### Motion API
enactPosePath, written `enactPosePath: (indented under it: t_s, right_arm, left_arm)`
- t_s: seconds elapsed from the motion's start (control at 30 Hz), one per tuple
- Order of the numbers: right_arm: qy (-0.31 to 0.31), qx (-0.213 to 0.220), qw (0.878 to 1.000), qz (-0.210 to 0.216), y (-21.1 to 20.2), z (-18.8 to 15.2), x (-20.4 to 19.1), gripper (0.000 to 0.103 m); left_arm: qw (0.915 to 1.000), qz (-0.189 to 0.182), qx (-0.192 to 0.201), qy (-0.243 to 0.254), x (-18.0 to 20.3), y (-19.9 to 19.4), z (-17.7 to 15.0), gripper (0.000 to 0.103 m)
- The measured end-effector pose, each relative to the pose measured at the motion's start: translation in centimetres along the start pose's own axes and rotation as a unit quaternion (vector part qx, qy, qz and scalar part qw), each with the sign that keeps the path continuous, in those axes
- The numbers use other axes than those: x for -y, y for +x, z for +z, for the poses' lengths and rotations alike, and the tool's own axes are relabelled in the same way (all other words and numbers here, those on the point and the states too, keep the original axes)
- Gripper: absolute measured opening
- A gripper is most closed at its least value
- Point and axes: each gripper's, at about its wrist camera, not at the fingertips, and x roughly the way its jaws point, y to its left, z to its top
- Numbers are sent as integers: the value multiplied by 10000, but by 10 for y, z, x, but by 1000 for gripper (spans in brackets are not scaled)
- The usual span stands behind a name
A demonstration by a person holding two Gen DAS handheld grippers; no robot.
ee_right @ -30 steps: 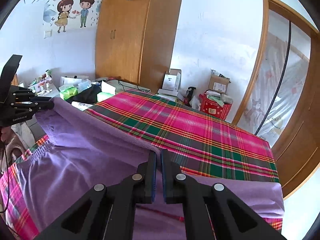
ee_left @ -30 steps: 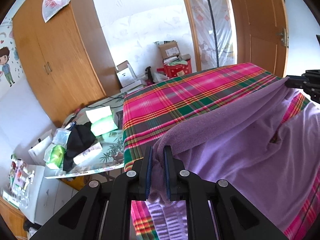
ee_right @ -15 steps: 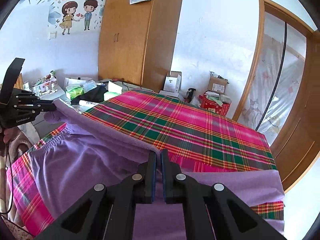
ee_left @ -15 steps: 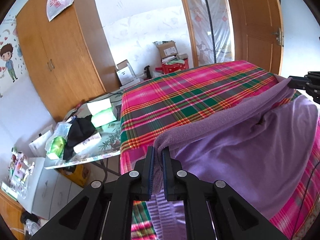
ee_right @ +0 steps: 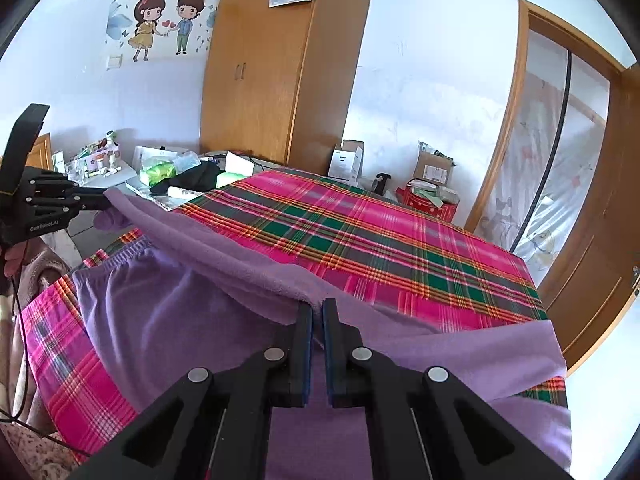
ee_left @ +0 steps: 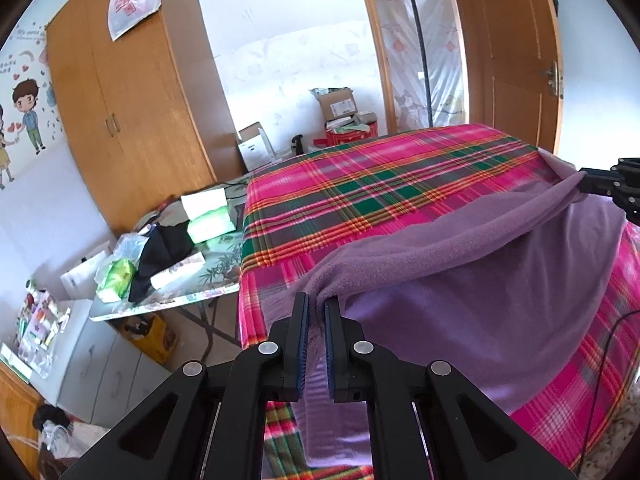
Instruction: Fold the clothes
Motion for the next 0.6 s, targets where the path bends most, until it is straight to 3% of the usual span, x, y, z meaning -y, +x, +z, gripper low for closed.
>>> enactPosePath:
  t_s: [0.3, 0.6]
  right_arm:
    - [130, -34, 9999, 18, -14, -26, -5, 5]
    - [260, -186, 9995, 86, -16, -60, -13, 5]
  left_arm:
    - [10000, 32, 46, 60, 14, -17, -24, 8]
    - [9999, -50, -159, 12, 25, -14, -55, 8]
